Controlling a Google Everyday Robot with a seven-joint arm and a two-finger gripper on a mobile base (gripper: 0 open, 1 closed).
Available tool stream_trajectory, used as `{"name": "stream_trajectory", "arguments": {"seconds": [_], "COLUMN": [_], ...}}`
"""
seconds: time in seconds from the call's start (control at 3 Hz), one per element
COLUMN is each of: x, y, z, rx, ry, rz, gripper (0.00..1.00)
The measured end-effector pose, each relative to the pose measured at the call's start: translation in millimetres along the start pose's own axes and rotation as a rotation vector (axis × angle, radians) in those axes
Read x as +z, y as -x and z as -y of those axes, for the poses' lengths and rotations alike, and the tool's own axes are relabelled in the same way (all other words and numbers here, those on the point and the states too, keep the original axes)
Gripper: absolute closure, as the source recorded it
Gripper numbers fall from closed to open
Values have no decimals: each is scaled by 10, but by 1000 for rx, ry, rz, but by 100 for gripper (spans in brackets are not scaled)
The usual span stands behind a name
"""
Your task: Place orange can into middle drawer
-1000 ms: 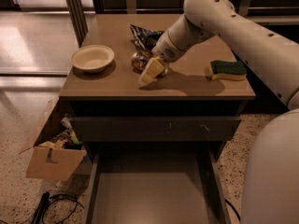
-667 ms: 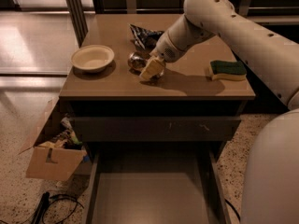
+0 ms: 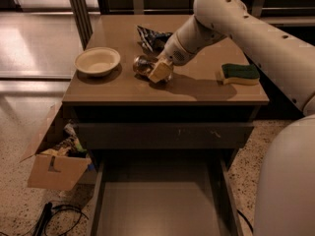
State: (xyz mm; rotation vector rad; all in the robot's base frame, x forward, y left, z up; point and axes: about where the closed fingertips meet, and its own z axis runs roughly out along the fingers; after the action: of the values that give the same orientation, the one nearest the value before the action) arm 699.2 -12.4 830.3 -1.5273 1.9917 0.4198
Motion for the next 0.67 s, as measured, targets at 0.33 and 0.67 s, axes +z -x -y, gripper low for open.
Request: {"name": "stream_trajectory", "arguments": {"seconds": [0.33, 0.67], "x": [1, -68], "y": [0, 8], "z": [0, -8], "rx": [0, 2], "ry": [0, 2], "rz": [0, 2], "gripper": [100, 100]}}
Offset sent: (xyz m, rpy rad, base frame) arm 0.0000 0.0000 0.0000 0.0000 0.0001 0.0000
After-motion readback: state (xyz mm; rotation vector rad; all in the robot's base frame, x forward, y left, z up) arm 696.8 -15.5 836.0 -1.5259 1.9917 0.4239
